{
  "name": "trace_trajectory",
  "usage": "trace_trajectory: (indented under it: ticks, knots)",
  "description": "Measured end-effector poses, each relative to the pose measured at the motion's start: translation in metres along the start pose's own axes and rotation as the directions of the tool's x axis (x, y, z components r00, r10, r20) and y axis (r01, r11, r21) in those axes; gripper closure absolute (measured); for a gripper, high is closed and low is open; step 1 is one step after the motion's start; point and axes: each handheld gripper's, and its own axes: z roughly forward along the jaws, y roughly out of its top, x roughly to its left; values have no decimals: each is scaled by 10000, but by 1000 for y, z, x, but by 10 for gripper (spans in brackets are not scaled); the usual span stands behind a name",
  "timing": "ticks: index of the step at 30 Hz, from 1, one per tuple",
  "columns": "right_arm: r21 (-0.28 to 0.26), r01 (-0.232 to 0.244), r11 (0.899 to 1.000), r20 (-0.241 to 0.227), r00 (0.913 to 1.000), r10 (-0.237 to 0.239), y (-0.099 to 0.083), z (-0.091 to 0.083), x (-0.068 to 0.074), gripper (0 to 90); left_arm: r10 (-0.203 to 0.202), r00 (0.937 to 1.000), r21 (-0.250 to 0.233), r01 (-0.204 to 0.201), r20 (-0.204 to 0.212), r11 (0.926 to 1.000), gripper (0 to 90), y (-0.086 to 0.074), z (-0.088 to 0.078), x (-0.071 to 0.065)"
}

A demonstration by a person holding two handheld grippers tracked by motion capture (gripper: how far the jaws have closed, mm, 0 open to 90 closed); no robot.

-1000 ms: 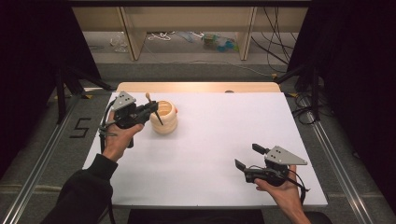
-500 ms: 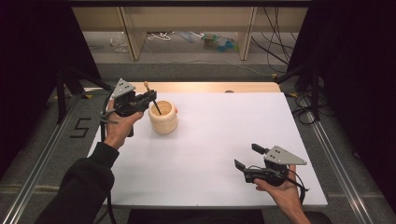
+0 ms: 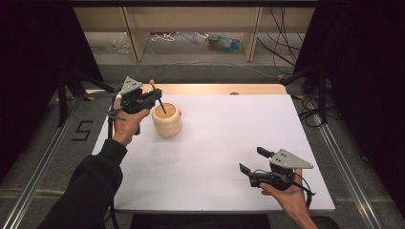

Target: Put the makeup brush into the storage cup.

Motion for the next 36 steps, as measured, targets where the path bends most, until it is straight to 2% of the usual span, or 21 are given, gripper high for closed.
trace_trajectory:
  ticks: [21, 31, 36]
  knots:
    - [66, 12, 10000, -113, 9999, -11, 0, 0, 0, 162, -79, 9998, 297, 84, -167, 9995, 830, -11, 24, 5]
    - [195, -115, 9997, -185, 9998, 119, 0, -1, 2, 162, -57, 9998, 615, 70, -204, 9981, 830, -22, 30, 7]
    - [196, -119, 9997, -203, 9997, 123, 0, -1, 2, 162, -121, 9998, 602, 131, -176, 9981, 830, -27, 33, 7]
